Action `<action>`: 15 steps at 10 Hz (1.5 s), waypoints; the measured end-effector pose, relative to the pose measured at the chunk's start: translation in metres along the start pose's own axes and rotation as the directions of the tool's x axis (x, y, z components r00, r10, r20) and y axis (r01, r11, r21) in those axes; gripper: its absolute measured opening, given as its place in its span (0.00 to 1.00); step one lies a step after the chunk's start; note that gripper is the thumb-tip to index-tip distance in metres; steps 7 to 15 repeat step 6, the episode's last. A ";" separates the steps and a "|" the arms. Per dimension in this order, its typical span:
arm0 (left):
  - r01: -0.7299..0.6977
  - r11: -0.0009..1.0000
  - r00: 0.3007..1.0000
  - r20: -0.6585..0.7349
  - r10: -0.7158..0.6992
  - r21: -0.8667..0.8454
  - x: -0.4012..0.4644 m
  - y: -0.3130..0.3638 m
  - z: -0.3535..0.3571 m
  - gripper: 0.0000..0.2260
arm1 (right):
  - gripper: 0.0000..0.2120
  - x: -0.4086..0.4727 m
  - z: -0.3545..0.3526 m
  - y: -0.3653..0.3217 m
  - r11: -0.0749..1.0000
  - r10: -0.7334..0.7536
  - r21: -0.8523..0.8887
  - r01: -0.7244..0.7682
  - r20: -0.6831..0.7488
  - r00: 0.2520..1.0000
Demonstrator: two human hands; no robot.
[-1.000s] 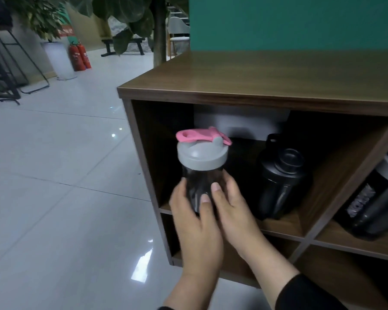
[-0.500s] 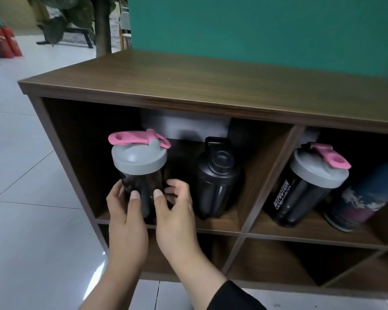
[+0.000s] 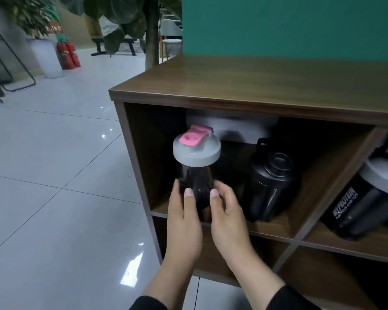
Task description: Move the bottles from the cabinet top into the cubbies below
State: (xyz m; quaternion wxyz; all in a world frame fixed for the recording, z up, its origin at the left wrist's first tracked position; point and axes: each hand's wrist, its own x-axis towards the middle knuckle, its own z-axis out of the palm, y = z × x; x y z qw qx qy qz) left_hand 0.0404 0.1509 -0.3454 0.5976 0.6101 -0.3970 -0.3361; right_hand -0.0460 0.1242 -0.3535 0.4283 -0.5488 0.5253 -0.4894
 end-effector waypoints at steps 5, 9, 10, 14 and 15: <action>-0.062 0.998 0.998 0.025 0.061 0.033 -0.002 -0.010 -0.001 0.20 | 0.23 0.001 0.000 0.007 0.999 -0.035 -0.003 0.035 0.096 0.995; -0.128 0.991 0.977 -0.167 0.132 0.037 -0.005 -0.015 -0.002 0.18 | 0.26 -0.003 -0.001 0.007 1.000 -0.012 0.012 0.011 0.105 0.994; -0.128 0.991 0.977 -0.167 0.132 0.037 -0.005 -0.015 -0.002 0.18 | 0.26 -0.003 -0.001 0.007 1.000 -0.012 0.012 0.011 0.105 0.994; -0.128 0.991 0.977 -0.167 0.132 0.037 -0.005 -0.015 -0.002 0.18 | 0.26 -0.003 -0.001 0.007 1.000 -0.012 0.012 0.011 0.105 0.994; -0.128 0.991 0.977 -0.167 0.132 0.037 -0.005 -0.015 -0.002 0.18 | 0.26 -0.003 -0.001 0.007 1.000 -0.012 0.012 0.011 0.105 0.994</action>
